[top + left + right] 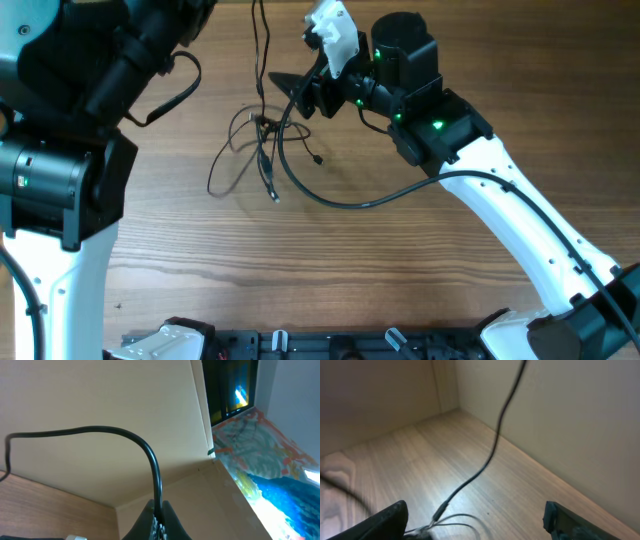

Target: Untangle cables

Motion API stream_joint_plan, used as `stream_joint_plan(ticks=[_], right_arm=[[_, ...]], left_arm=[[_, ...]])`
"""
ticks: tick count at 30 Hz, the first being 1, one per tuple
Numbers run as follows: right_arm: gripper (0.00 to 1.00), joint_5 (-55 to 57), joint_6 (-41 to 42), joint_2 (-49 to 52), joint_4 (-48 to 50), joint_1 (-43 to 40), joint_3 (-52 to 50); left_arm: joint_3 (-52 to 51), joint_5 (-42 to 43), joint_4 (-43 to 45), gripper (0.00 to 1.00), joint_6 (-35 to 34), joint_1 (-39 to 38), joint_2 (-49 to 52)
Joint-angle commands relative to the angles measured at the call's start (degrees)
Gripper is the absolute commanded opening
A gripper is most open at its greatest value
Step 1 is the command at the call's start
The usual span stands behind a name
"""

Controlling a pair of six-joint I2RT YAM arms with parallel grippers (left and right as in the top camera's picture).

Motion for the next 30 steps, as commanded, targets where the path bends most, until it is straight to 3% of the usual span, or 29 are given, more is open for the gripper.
stream_joint_plan(ticks=[1,6,12,19,22,30], right_arm=[[0.83,1.2,5.0,2.2,1.8,0.5,-0.1],[0.84,-0.2,6.6,3.5,3.1,2.3,-0.1],[0.89,-0.2,6.2,3.5,2.8,2.4,-0.1],[0.91,-3.0,6.1,3.5,0.9,4.6,-0.1],[0.98,-3.1,6.5,3.5,1.2,5.8,-0.1],[0.98,-2.7,6.1,3.7,5.2,8.2,-0.1]], left_arm=[[1.1,0.0,0.6,0.04,0.4,0.2,-0.9],[1.1,-1.5,0.5,0.04,2.1,0.2,-1.3],[1.1,-10.6,-3.5,0.04,6.6,0.7,-1.3],[1.1,-10.5,-0.5,0.04,6.1,6.5,-1.3],[1.1,-10.5,-0.5,0.04,6.1,7.0,-1.3],[1.1,-7.2,-0.2,0.04,4.7,7.0,-1.3]])
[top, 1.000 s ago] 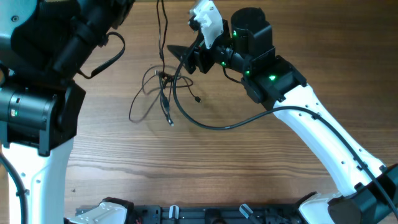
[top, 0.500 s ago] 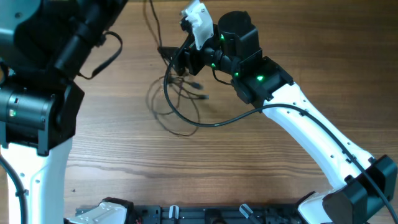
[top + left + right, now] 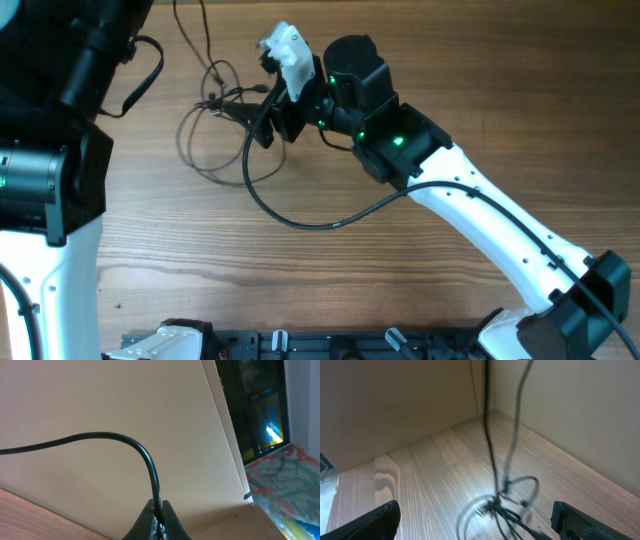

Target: Untangle cables

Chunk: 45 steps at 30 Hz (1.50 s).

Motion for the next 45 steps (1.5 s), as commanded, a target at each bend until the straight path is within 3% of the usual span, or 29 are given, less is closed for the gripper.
stream_joint_plan(ticks=[1,6,7,8,9,13,14,15,16,20,25,27,32,35,39,42,45], right_arm=[[0.98,-0.6,0.3,1.1,1.9,0.3,-0.1],[0.94,-0.7,1.9,3.3,7.9,0.3,-0.1],[0.82,-0.7,2.1,3.6,8.6,0.3,-0.1],[0.36,-0.6,2.1,3.8,9.2,0.3,-0.1],[0.04,-0.6,3.0,3.8,9.4,0.3,-0.1],[0.04,0.1,6.7,1.7,9.1,-0.9,0.2],[0.05,0.0,8.0,0.2,8.5,-1.8,0.7],[0.04,0.0,9.0,-1.6,7.9,-2.8,1.3],[0.04,0.0,9.9,-3.6,7.1,-3.9,2.0],[0.04,0.7,11.7,-12.6,6.0,-6.8,4.2],[0.04,0.7,12.3,-18.7,3.6,-10.0,4.2],[0.04,0.8,12.3,-18.9,1.8,-10.5,4.2],[0.04,5.6,13.9,-18.9,0.0,-10.5,4.2],[0.04,7.2,13.8,-18.9,0.0,-10.5,4.2],[0.04,8.0,14.4,-19.3,-0.3,-12.6,4.2],[0.04,7.5,15.8,-19.4,-0.8,-14.5,4.2],[0.04,7.3,15.8,-19.5,-0.8,-14.6,4.2]], left_arm=[[1.1,2.7,0.8,0.04,-0.3,0.3,-1.2],[1.1,5.3,0.5,0.04,-0.5,0.3,-2.2],[1.1,5.3,0.4,0.04,-0.4,0.3,-2.7],[1.1,4.8,0.3,0.04,-0.2,0.3,-3.3],[1.1,4.1,0.0,0.04,0.0,0.4,-3.6],[1.1,3.3,-3.8,0.04,5.0,3.5,-3.9],[1.1,3.0,-5.8,0.13,8.5,4.1,-3.7],[1.1,2.8,-8.2,0.61,11.4,4.5,-3.3],[1.1,2.9,-10.7,1.00,14.8,4.5,-2.9],[1.1,6.5,-20.0,1.00,28.0,4.4,-0.1],[1.1,31.1,-27.6,1.00,51.5,4.4,3.8],[1.0,35.3,-32.8,1.00,59.1,4.4,5.4],[0.2,40.7,-43.6,1.00,65.6,3.3,10.5],[-0.7,40.6,-48.7,1.00,64.1,0.7,14.7],[-0.7,33.9,-47.7,1.00,54.4,0.2,17.4],[-0.7,23.5,-46.4,1.00,35.4,0.3,17.4],[-0.7,21.5,-44.0,1.00,23.8,-0.1,17.5]])
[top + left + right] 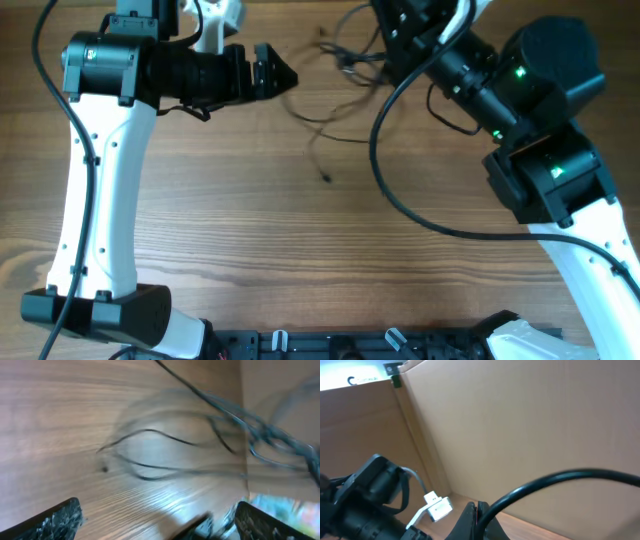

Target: Untangle cables

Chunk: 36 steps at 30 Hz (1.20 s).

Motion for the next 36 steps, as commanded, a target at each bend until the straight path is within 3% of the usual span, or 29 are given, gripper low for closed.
stream_joint_plan(ticks=[1,7,16,17,18,19,22,23,24,25,26,32,36], right_arm=[[0.04,0.3,1.1,-0.8,0.3,0.0,0.3],[0.04,0.3,1.1,-1.1,0.0,0.0,0.3],[0.04,0.3,1.0,-1.7,-2.4,0.0,0.3],[0.04,0.3,1.0,-1.9,-2.4,0.0,0.3],[0.04,0.3,1.1,-2.0,-2.4,0.0,0.3],[0.04,0.3,1.1,-2.0,-2.4,0.0,0.3],[0.04,0.8,1.0,-2.2,-3.5,0.0,0.3],[0.04,1.0,0.8,-2.3,-4.0,0.0,0.3],[0.04,1.3,0.5,-2.3,-4.4,0.0,0.3],[0.04,2.3,0.4,-2.3,-5.0,0.0,0.3],[0.04,2.5,0.4,-2.3,-5.3,0.0,0.3],[0.05,3.5,0.4,-2.3,-5.6,0.0,0.3],[0.06,4.9,0.4,-2.1,-6.3,0.0,0.2]], left_arm=[[-0.3,-5.8,2.5,1.00,-20.1,-0.4,-0.2],[-0.3,-5.8,5.8,1.00,-26.8,-5.4,2.2],[-0.3,-6.1,9.0,1.00,-26.1,-13.4,8.8],[-0.6,-6.3,9.3,0.89,-25.7,-14.3,10.0],[-1.2,-6.2,10.2,0.25,-24.6,-15.5,11.5],[-1.4,-6.2,10.6,0.04,-24.7,-16.2,12.5],[-1.6,-6.2,11.4,0.04,-20.4,-16.6,15.3],[-1.6,-6.2,11.4,0.12,-19.4,-15.5,15.2],[-1.5,-5.9,11.0,0.33,-18.6,-13.8,14.6],[-1.5,-4.6,9.9,0.68,-18.6,-10.0,13.3],[-1.5,-2.0,9.4,0.80,-18.6,-6.9,12.2],[-1.5,18.6,4.7,0.88,-15.1,7.1,9.0],[-1.5,24.3,-2.7,0.88,-7.2,7.1,8.9]])
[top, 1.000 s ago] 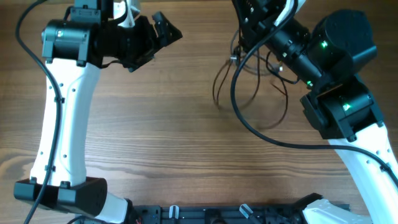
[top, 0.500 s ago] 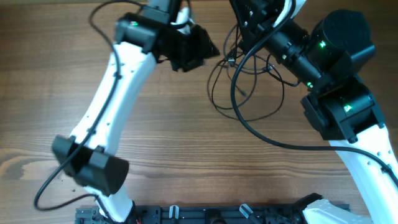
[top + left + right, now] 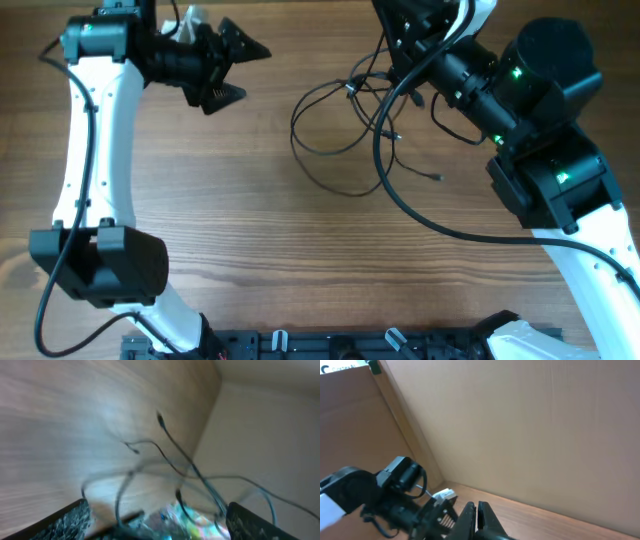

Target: Untangle cables

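The tangle of thin black cables (image 3: 352,88) lies spread over the back middle of the table, with strands rising toward my right gripper (image 3: 392,40). That gripper (image 3: 477,510) is shut, and a dark cable runs out under its fingers. My left gripper (image 3: 252,75) is wide open at the back left, pointing at the tangle and apart from it. In the left wrist view the cables (image 3: 186,461) show blurred ahead of the open left gripper (image 3: 155,525), with nothing between its fingers.
The wooden table (image 3: 200,220) is walled by cardboard (image 3: 520,420) at the back. The right arm's own thick black cable (image 3: 385,190) loops over the table below the tangle. A black rail (image 3: 330,345) runs along the front edge.
The tangle was bunched and blurred at the back edge; now it hangs lower and spreads wider over the table. My left gripper, still open, has drawn back to the left. The right gripper stays shut.
First my left gripper was shut on a cable held up high while the right stood open beside the tangle. Then both were further left, the same way. Later the left was open and the right shut on a cable, raised. Now the tangle spreads below the right gripper.
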Motion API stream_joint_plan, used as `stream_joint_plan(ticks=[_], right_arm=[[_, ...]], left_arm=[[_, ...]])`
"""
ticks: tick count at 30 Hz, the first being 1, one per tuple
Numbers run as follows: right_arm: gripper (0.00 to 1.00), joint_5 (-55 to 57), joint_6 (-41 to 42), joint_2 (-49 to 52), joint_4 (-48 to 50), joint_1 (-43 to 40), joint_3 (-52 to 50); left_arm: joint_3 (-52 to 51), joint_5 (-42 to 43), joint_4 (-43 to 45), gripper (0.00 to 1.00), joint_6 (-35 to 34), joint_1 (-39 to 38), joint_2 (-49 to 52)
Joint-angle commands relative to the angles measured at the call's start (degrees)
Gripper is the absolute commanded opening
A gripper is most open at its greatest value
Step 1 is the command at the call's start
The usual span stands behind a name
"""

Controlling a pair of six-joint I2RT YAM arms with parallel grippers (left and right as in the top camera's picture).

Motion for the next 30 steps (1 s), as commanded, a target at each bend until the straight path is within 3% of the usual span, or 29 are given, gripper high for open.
stream_joint_plan(ticks=[1,5,9,19,27,28,30], right_arm=[[0.06,1.9,-0.1,-1.1,0.3,0.0,0.3],[0.06,1.9,-0.1,-1.0,0.0,0.0,0.3],[0.06,1.8,0.1,-1.0,-0.3,0.0,0.3],[0.06,0.3,0.2,-1.0,-2.3,0.0,0.3],[0.05,-0.2,1.6,-1.0,-2.2,0.0,0.3],[0.05,-0.8,1.6,-1.0,-2.1,0.0,0.3],[0.05,-1.0,1.6,-1.0,-2.1,0.0,0.3]], left_arm=[[0.1,8.3,-4.2,0.88,8.8,-2.6,-1.1],[0.1,2.1,-3.3,0.86,12.1,-11.1,-1.1],[0.1,-2.8,1.9,0.88,7.9,-17.1,-1.1],[0.1,-2.7,8.3,0.91,-3.5,-19.8,-1.1],[-0.4,-2.8,10.8,0.93,-3.6,-24.6,-0.3],[-0.4,-2.9,11.4,0.90,-3.6,-25.3,0.0],[-0.4,-3.0,12.4,0.64,-3.6,-26.3,1.1]])
